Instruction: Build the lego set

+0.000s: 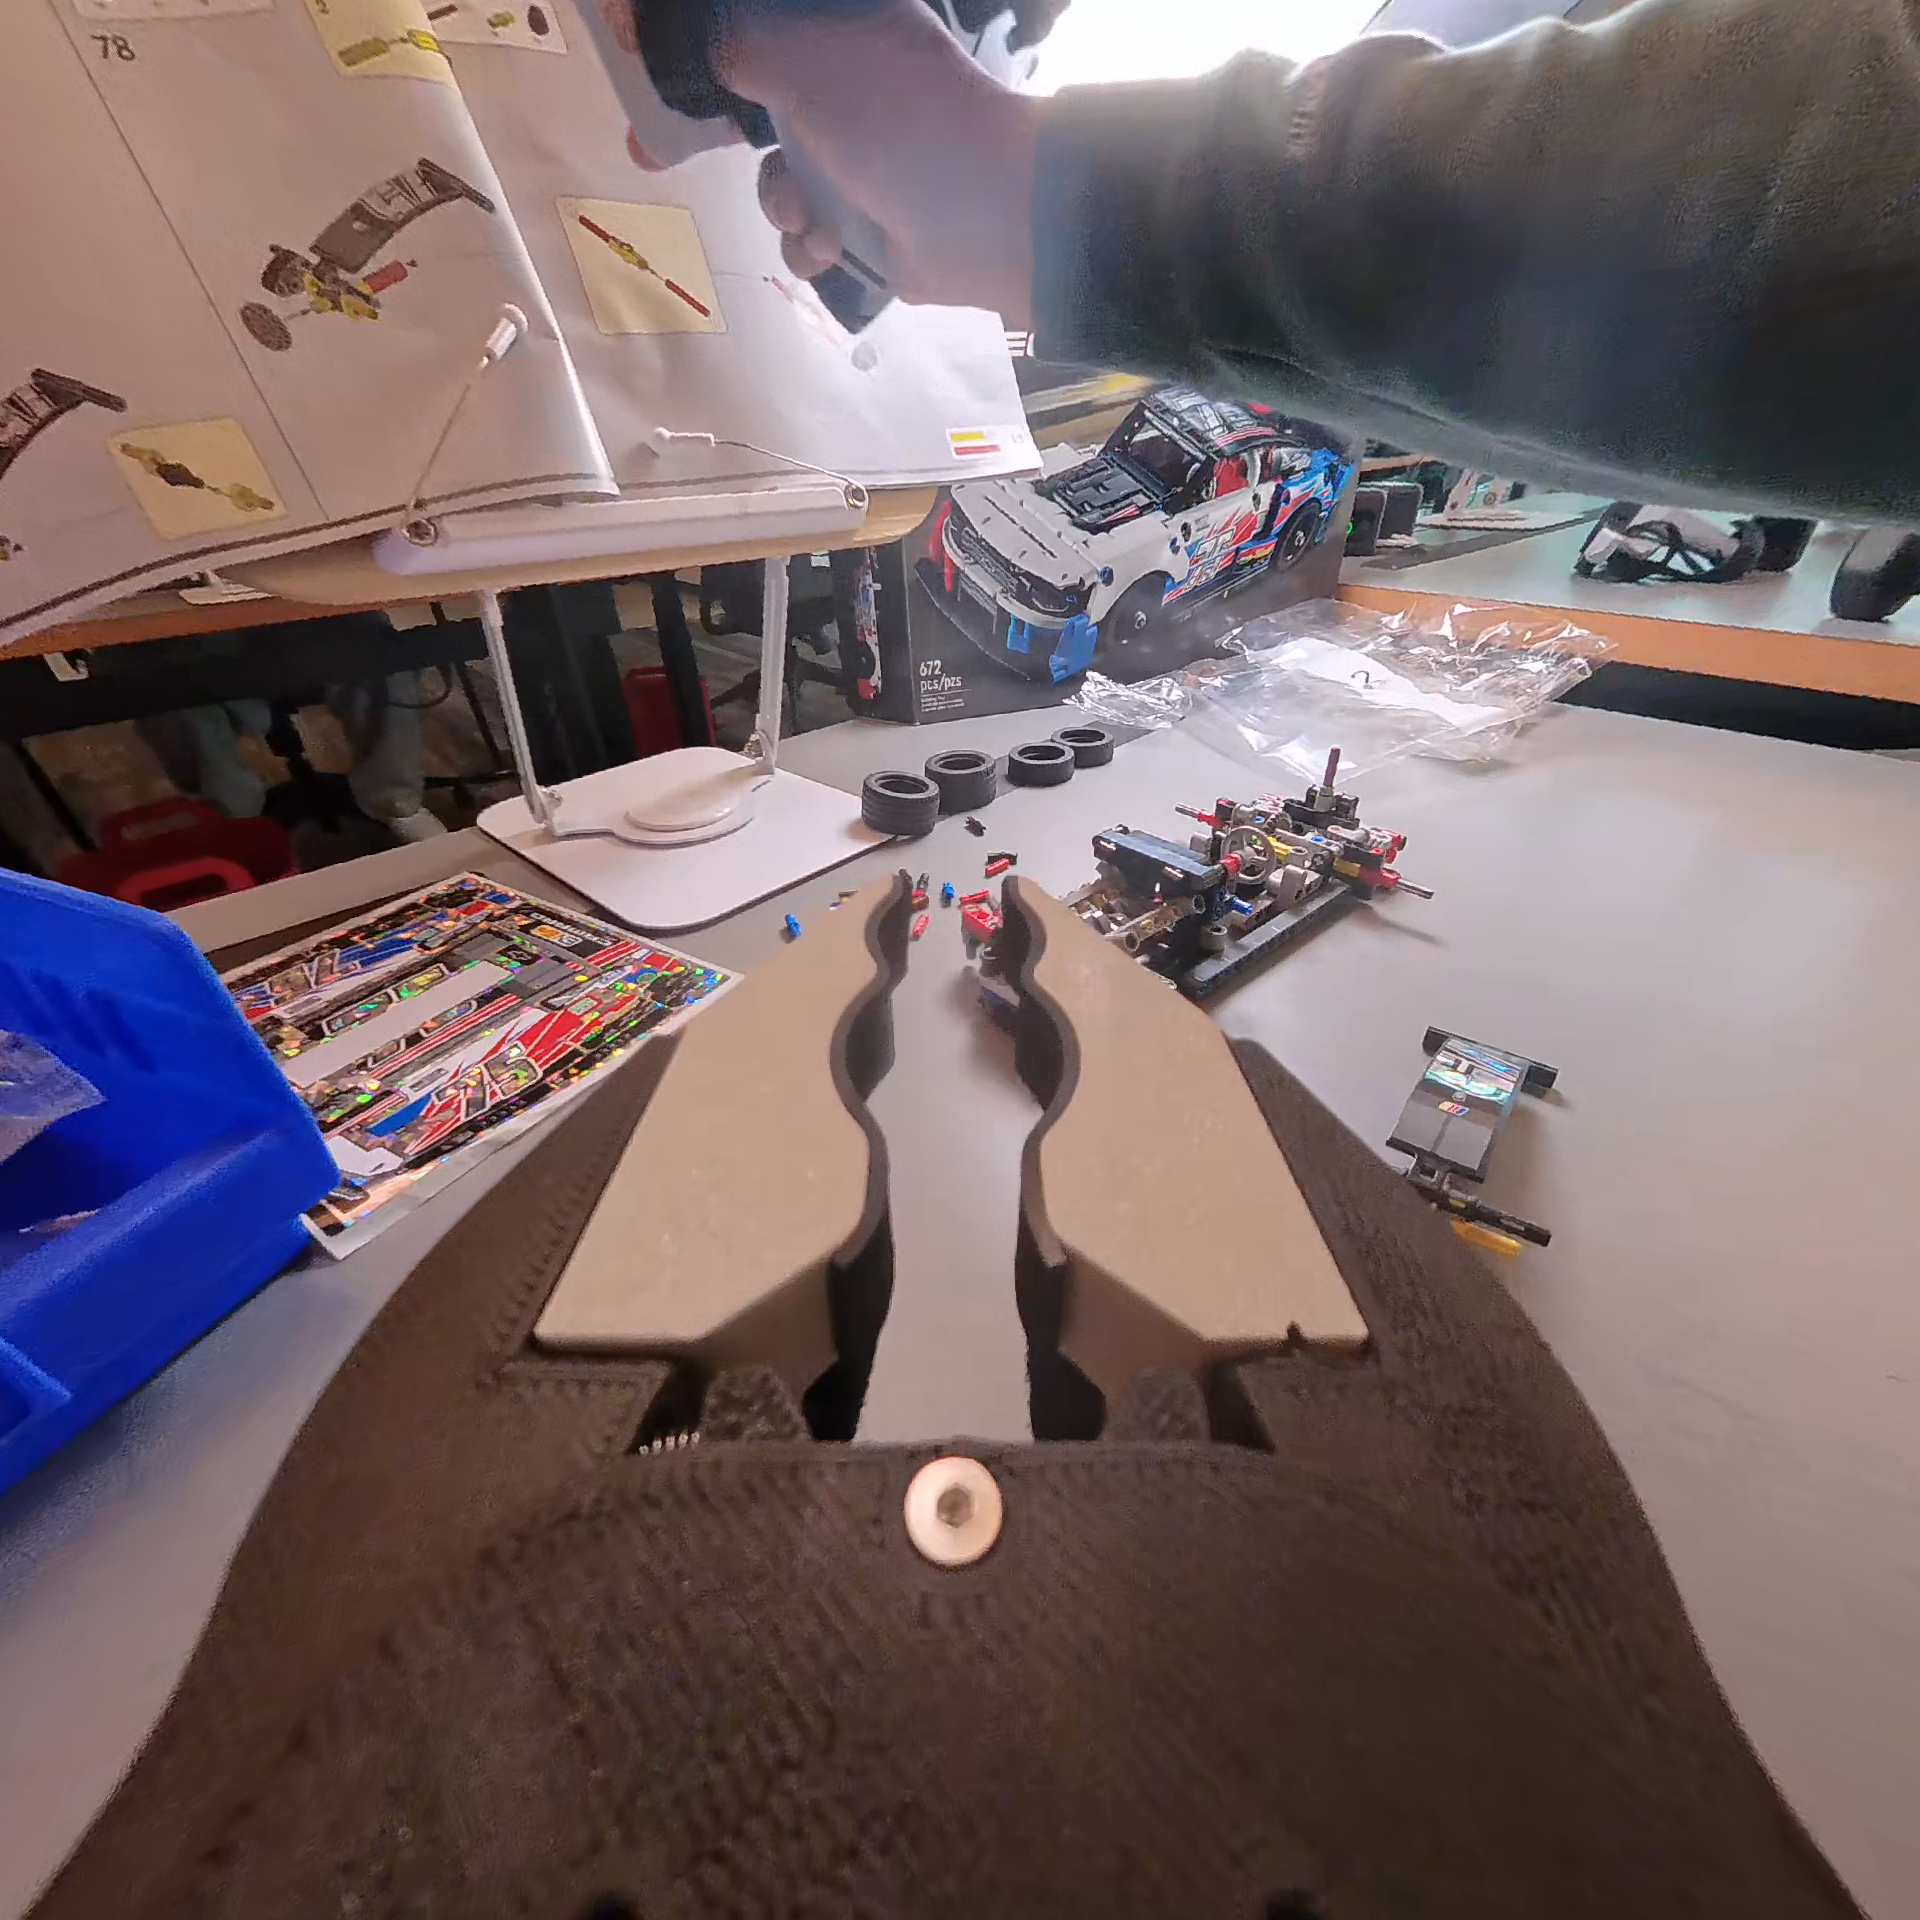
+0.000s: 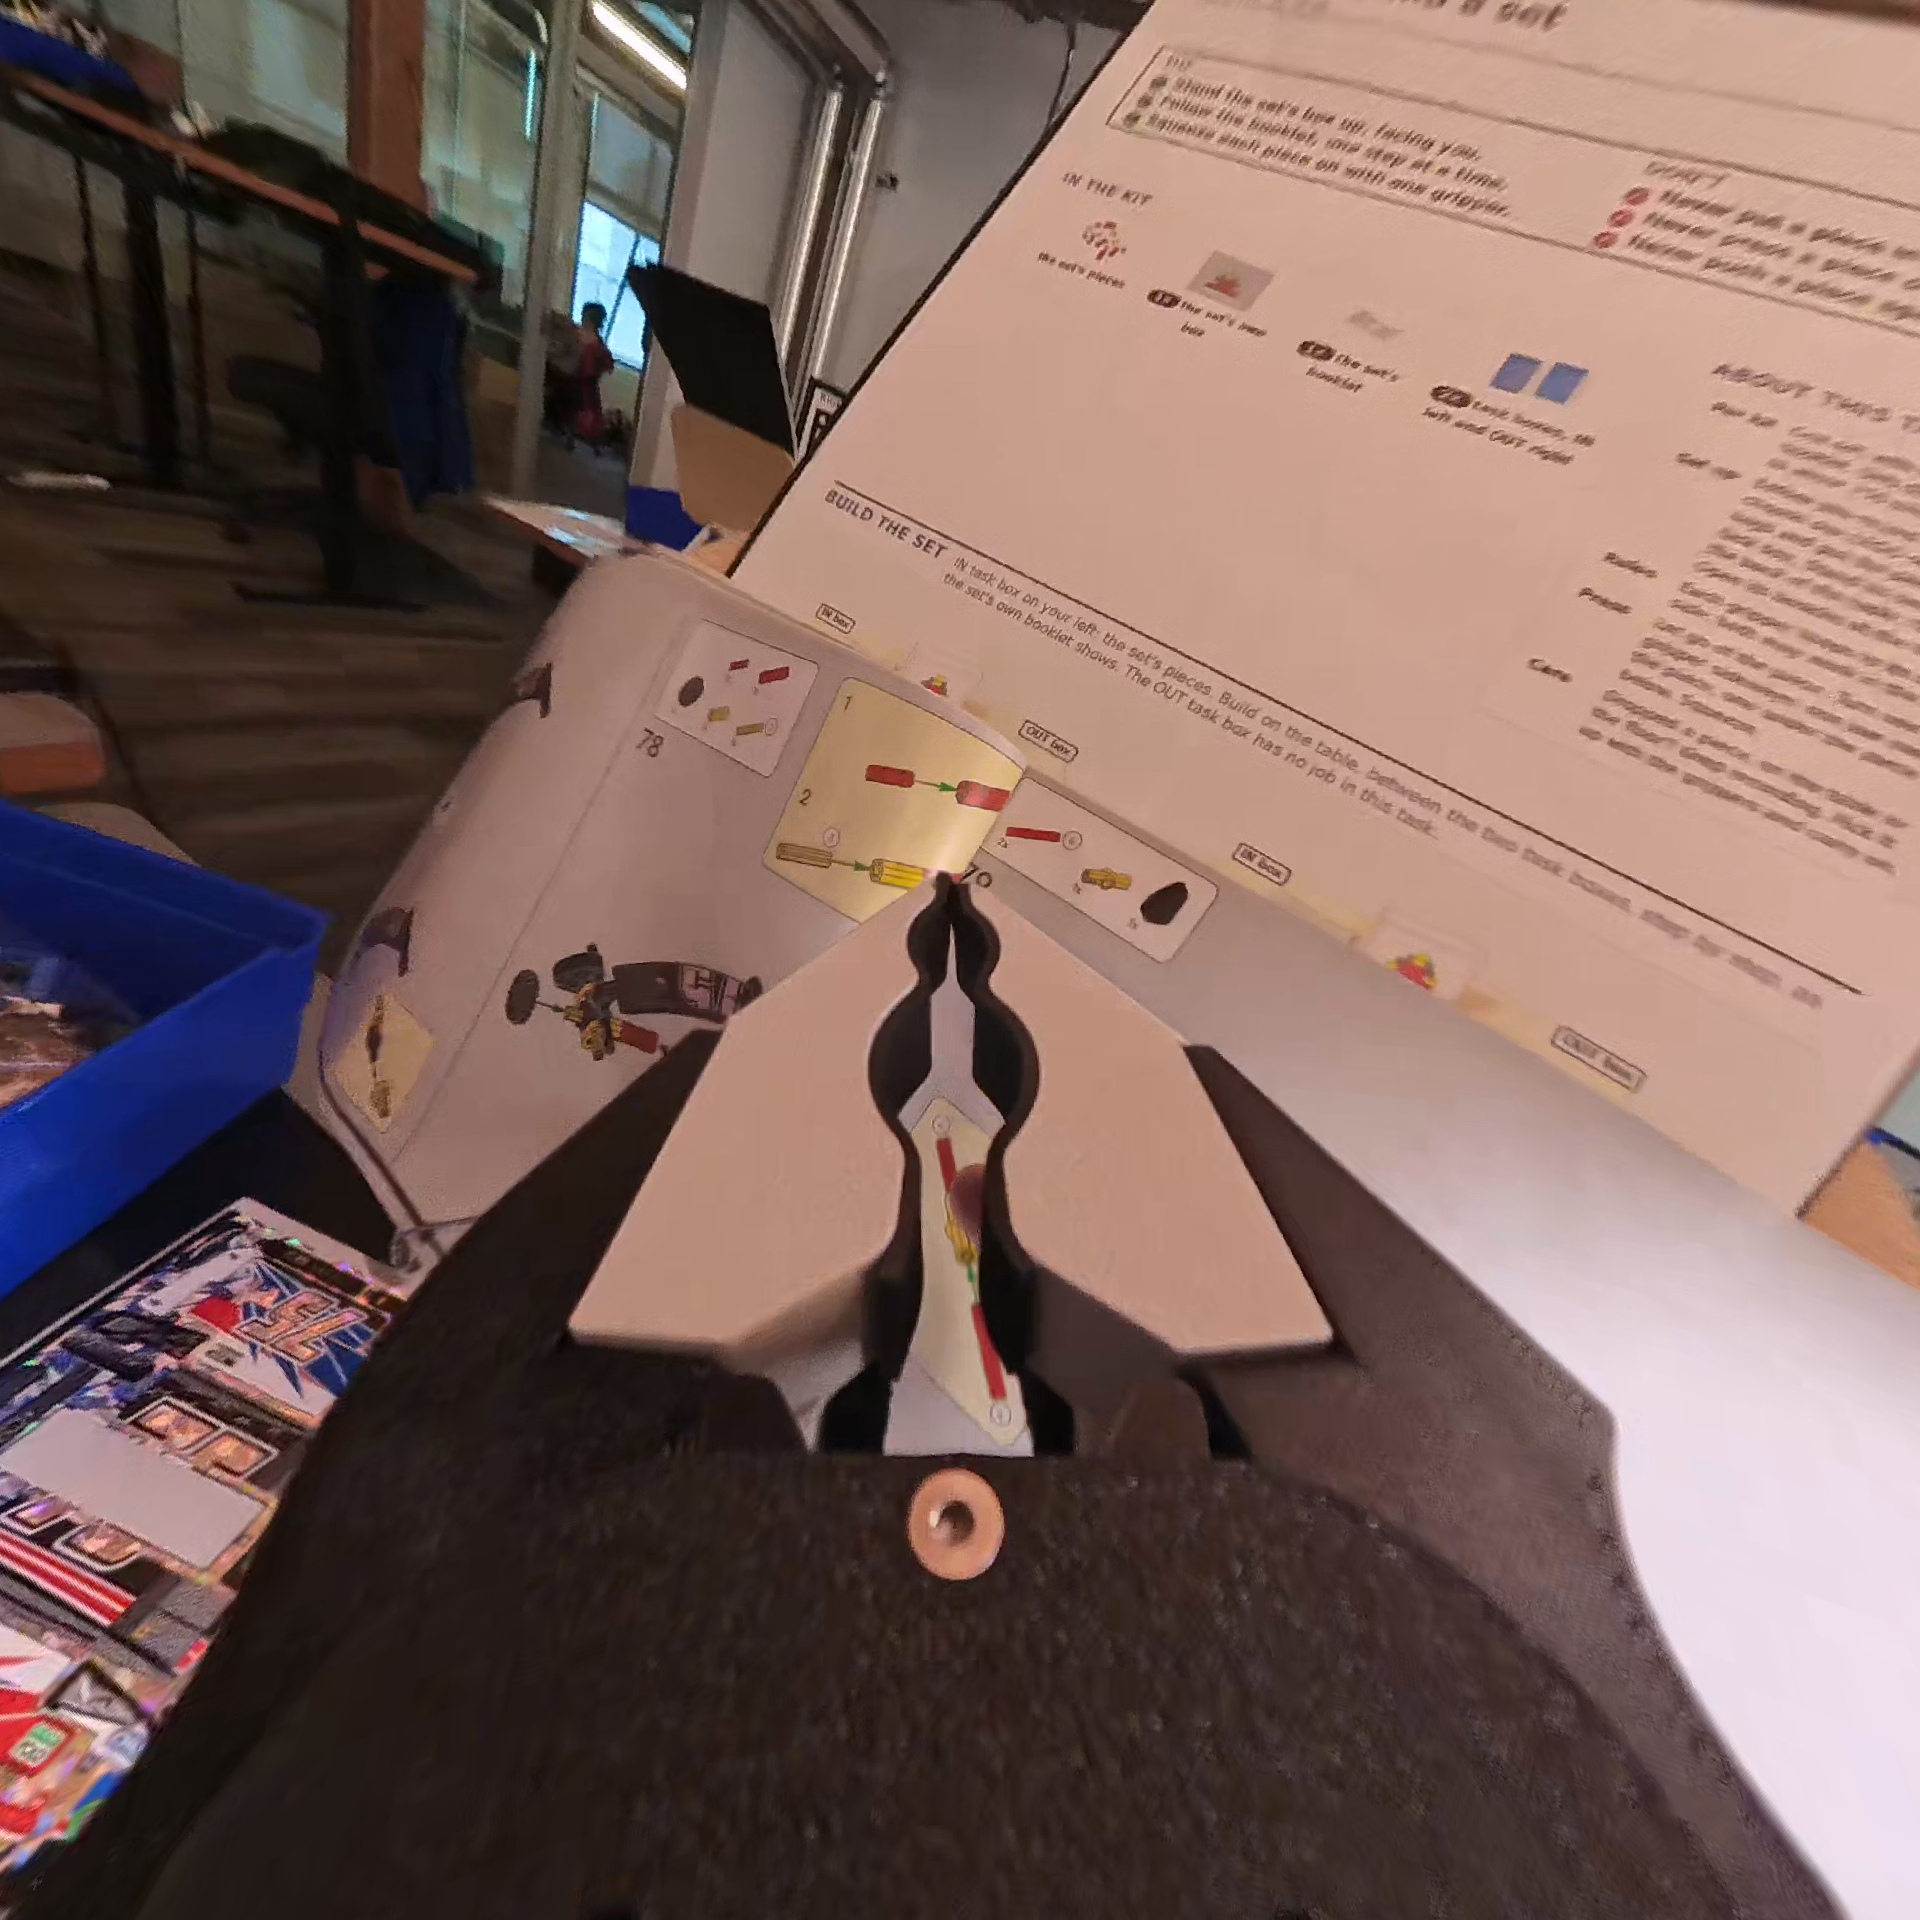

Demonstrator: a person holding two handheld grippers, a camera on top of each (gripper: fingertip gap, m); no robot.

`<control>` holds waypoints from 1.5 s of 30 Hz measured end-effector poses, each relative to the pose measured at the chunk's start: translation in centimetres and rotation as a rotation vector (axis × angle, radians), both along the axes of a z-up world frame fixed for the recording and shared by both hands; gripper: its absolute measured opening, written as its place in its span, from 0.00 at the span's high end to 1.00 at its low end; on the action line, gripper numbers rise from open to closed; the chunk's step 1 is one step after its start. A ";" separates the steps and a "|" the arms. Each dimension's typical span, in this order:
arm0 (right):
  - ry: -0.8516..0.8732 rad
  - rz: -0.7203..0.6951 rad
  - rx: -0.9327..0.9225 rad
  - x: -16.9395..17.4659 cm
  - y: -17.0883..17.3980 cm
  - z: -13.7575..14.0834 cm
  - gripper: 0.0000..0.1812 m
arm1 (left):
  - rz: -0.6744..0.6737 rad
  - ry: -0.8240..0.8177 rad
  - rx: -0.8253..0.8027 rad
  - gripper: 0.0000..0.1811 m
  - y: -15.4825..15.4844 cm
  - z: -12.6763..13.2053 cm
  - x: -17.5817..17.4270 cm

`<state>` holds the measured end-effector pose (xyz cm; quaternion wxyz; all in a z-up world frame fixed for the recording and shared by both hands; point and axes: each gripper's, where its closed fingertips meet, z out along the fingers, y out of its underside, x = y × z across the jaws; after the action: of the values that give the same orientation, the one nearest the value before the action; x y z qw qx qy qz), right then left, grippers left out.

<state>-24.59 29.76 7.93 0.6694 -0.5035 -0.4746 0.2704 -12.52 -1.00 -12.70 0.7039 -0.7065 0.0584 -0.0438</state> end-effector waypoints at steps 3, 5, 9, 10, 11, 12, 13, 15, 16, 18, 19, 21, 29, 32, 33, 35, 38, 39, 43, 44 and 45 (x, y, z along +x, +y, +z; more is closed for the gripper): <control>-0.071 -0.019 0.019 -1.9 0.8 -0.5 1.00 | -0.019 -0.029 -0.012 0.92 0.2 -0.2 0.2; -0.110 -0.054 0.033 -2.6 1.3 -0.8 1.00 | -0.028 -0.033 -0.015 0.92 0.2 -0.2 0.4; -0.113 -0.094 0.030 -2.6 1.9 -0.6 1.00 | -0.038 -0.035 -0.009 0.92 0.0 0.0 0.6; -0.118 -0.106 0.026 -2.5 2.2 -0.6 1.00 | -0.040 -0.036 -0.011 0.92 0.1 -0.1 0.6; -0.122 -0.116 0.027 -2.4 2.4 -0.6 1.00 | -0.042 -0.037 -0.014 0.92 0.1 -0.2 0.7; -0.122 -0.123 0.029 -2.4 2.7 -0.5 1.00 | -0.045 -0.035 -0.018 0.92 0.2 -0.3 0.8; -0.120 -0.131 0.027 -2.3 2.9 -0.4 1.00 | -0.048 -0.032 -0.023 0.92 0.3 -0.4 0.9; -0.114 -0.123 0.014 -2.4 3.0 -0.2 1.00 | -0.051 -0.021 -0.028 0.92 0.3 -0.5 1.0; -0.108 -0.124 0.017 -2.4 3.0 -0.1 1.00 | -0.052 -0.016 -0.032 0.92 0.4 -0.6 1.1; -0.113 -0.124 0.023 -2.4 3.0 -0.1 1.00 | -0.053 -0.012 -0.037 0.92 0.3 -0.8 1.1; -0.116 -0.124 0.022 -2.4 3.0 -0.2 1.00 | -0.054 -0.013 -0.037 0.92 0.3 -0.8 1.0; -0.112 -0.124 0.023 -2.2 2.9 -0.3 1.00 | -0.052 -0.017 -0.039 0.92 0.2 -0.8 0.9; -0.094 -0.119 0.026 -0.1 3.3 -1.3 1.00 | -0.030 -0.018 -0.001 0.93 -0.1 -0.1 0.4; -0.078 -0.126 0.026 0.4 3.6 -1.1 1.00 | -0.009 -0.004 0.020 0.93 -0.2 0.3 0.2; -0.071 -0.126 0.027 0.5 3.7 -1.0 1.00 | -0.006 -0.005 0.020 0.93 -0.2 0.3 0.1; -0.069 -0.126 0.027 0.5 3.7 -0.9 1.00 | -0.003 -0.009 0.015 0.93 -0.1 0.2 0.0; -0.072 -0.127 0.030 0.5 3.7 -0.8 1.00 | 0.000 -0.013 0.011 0.92 -0.1 0.1 -0.2; -0.072 -0.128 0.034 0.5 3.7 -0.8 1.00 | 0.002 -0.014 0.012 0.92 -0.1 0.1 -0.2; -0.072 -0.121 0.038 0.4 3.5 -0.8 1.00 | 0.010 -0.011 0.018 0.92 -0.2 0.2 -0.4; -0.072 -0.122 0.041 0.3 3.5 -0.8 1.00 | 0.012 -0.010 0.018 0.92 -0.2 0.2 -0.4; -0.072 -0.122 0.043 0.3 3.5 -0.8 1.00 | 0.013 -0.011 0.017 0.92 -0.2 0.2 -0.5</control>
<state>-24.31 33.25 7.16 0.6778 -0.5265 -0.4724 0.2007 -12.99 -1.17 -12.47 0.7105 -0.7006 0.0504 -0.0425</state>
